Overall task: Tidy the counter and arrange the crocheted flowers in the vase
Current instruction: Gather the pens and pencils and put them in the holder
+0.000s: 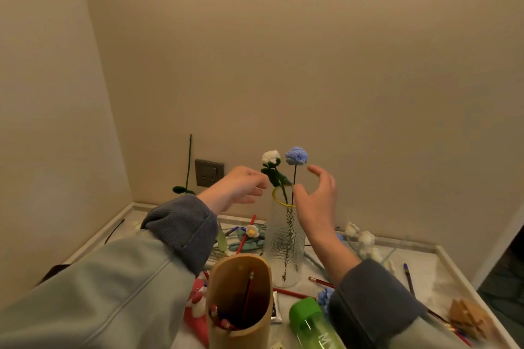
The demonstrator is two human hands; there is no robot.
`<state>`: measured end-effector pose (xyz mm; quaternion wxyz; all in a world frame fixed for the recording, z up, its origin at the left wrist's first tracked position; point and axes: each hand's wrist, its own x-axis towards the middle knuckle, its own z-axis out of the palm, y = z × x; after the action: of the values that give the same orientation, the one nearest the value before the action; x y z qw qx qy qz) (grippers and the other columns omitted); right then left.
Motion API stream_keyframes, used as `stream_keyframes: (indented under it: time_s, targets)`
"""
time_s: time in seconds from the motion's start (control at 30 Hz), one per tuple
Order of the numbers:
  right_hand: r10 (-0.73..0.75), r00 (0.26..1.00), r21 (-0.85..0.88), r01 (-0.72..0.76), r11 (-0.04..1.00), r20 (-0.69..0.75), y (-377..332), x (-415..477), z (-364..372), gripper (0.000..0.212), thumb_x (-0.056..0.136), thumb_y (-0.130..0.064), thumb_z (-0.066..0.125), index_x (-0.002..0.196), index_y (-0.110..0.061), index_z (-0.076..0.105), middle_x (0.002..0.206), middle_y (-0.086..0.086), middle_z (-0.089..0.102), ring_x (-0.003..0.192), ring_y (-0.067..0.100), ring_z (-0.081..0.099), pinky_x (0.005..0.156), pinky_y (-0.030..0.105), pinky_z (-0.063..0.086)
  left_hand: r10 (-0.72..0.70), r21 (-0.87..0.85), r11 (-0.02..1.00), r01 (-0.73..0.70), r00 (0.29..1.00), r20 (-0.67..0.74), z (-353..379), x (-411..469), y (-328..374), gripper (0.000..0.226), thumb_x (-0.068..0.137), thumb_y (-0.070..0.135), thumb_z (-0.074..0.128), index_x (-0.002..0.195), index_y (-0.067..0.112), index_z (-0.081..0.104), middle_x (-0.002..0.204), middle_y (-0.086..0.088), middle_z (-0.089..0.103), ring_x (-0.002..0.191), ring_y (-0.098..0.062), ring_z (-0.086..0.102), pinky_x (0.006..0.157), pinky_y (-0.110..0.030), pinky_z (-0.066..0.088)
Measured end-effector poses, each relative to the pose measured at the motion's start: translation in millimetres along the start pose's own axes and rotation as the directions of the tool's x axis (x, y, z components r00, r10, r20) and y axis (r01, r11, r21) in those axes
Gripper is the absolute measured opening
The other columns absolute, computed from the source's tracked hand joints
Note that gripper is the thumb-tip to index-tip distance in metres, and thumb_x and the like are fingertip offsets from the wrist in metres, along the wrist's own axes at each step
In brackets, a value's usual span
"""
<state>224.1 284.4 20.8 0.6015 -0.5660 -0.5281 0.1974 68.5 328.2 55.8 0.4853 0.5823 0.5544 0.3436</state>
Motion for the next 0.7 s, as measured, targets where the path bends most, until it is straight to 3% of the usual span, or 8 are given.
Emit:
stream_keyframes:
  time_s: [0.1,0.3,0.47,0.57,0.7]
  targets:
    - [-0.086,0.995,0.044,0.084,0.996,0.051,-30.2,-4.7,7.5,0.035,0.084,-0.012,0.059,0.115,-0.028,0.055,0.120,-0.010,0.047,0.117,0.007,0.045,0.097,0.022,0.033,0.088,-0.058,0.994,-0.092,0.994,-0.063,-17.7,-7.9,-4.1,0.014,0.093,0.018,0.056,0.098,0.025,0.067,0.105,-0.001,0.069,0.097,-0.015,0.066,0.076,-0.026,0.054]
    - [-0.017,0.933,-0.012,0.023,1.000,0.360,-85.6,-2.9,55.0,0.035,0.089,-0.020,0.060,0.123,-0.025,0.054,0.130,-0.001,0.051,0.116,0.010,0.046,0.094,0.029,0.040,0.182,-0.166,0.961,-0.220,0.958,-0.220,-73.5,-22.3,-14.6,0.018,0.096,0.013,0.050,0.096,0.025,0.065,0.100,-0.003,0.070,0.090,-0.015,0.066,0.074,-0.026,0.056]
    - [0.048,0.858,-0.102,0.006,0.995,0.511,-120.9,-3.8,113.2,0.043,0.091,-0.023,0.058,0.132,-0.024,0.047,0.135,0.002,0.048,0.105,0.011,0.047,0.066,0.019,0.039,0.203,-0.142,0.959,-0.247,0.942,-0.266,-134.4,-33.3,-33.9,0.018,0.096,0.016,0.051,0.102,0.025,0.065,0.098,0.001,0.070,0.090,-0.013,0.066,0.068,-0.022,0.052]
    - [0.101,0.827,-0.141,-0.027,0.990,0.553,-137.0,-2.3,151.6,0.047,0.092,-0.021,0.059,0.136,-0.019,0.043,0.135,0.006,0.050,0.107,0.016,0.049,0.080,0.026,0.043,0.191,-0.133,0.962,-0.237,0.938,-0.289,-168.7,-36.0,-46.8,0.018,0.097,0.017,0.050,0.101,0.026,0.064,0.100,0.001,0.068,0.092,-0.013,0.065,0.068,-0.022,0.052]
    - [0.149,0.822,-0.178,-0.059,0.982,0.549,-149.5,-0.2,203.0,0.051,0.092,-0.019,0.059,0.140,-0.012,0.042,0.134,0.008,0.051,0.107,0.017,0.048,0.083,0.029,0.041,0.154,-0.143,0.969,-0.200,0.947,-0.281,-202.7,-34.3,-66.7,0.017,0.098,0.017,0.048,0.107,0.024,0.062,0.102,0.001,0.067,0.094,-0.013,0.064,0.067,-0.020,0.051]
